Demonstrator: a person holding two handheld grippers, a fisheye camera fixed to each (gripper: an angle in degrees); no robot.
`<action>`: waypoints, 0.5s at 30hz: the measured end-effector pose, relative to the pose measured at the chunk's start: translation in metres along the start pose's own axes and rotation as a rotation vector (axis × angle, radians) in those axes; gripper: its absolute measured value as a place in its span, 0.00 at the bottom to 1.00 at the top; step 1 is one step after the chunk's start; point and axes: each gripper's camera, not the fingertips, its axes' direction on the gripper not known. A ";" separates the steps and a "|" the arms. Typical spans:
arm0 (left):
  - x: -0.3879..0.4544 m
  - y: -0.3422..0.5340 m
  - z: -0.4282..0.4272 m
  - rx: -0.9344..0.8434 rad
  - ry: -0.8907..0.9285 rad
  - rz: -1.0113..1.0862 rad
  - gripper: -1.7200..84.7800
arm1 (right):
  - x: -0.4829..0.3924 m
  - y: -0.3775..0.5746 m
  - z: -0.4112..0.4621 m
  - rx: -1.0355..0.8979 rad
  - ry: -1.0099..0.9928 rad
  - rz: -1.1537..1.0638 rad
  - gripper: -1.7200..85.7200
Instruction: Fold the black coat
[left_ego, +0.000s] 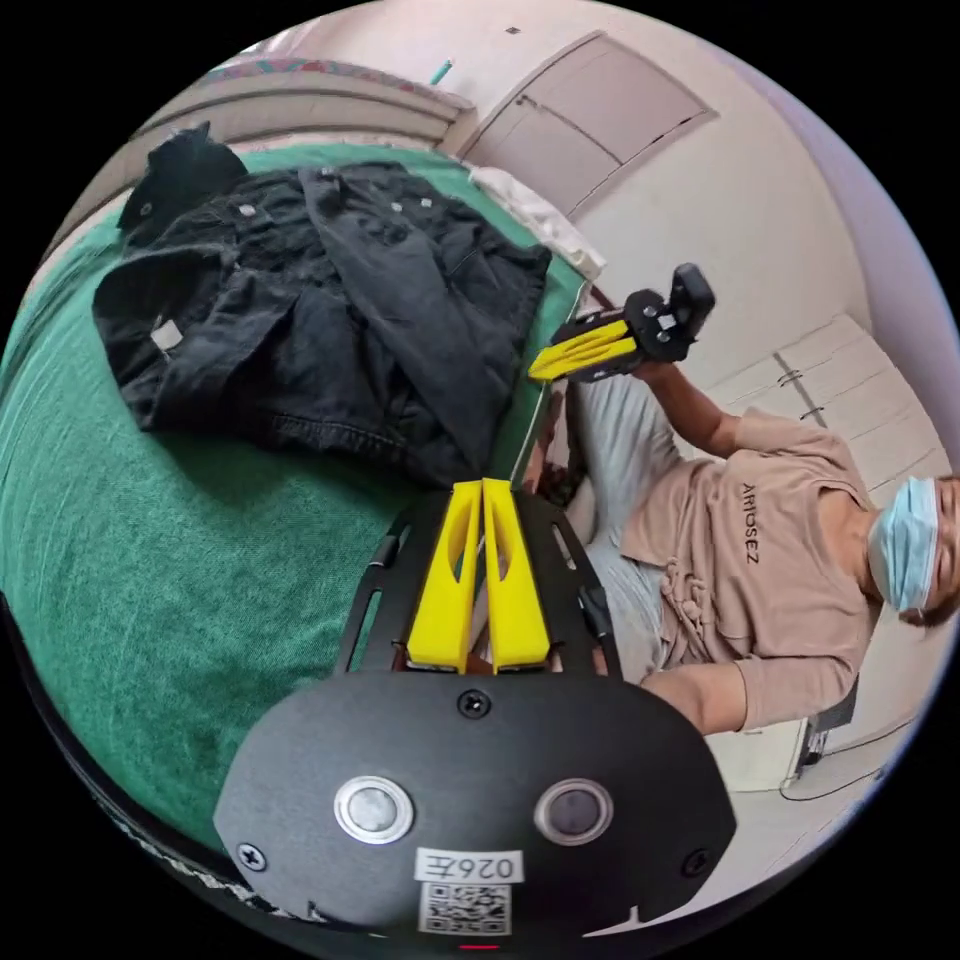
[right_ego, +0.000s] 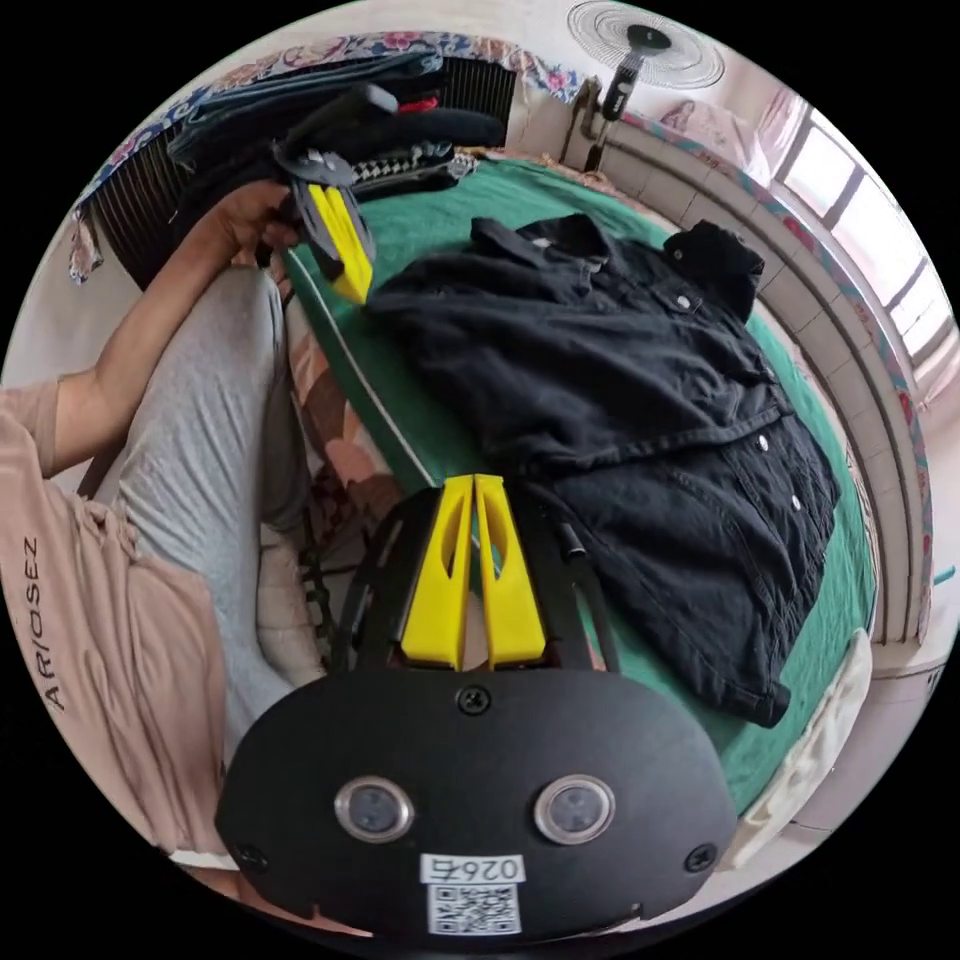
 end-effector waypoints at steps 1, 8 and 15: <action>0.001 0.004 -0.011 0.070 0.007 0.003 0.01 | 0.006 0.008 -0.021 0.045 -0.008 0.024 0.01; -0.015 -0.017 -0.029 0.327 -0.217 -0.185 0.01 | 0.052 -0.029 -0.107 0.328 -0.129 0.192 0.01; -0.068 -0.008 -0.020 0.096 -0.446 -0.571 0.01 | 0.028 -0.071 -0.039 0.186 -0.167 0.189 0.01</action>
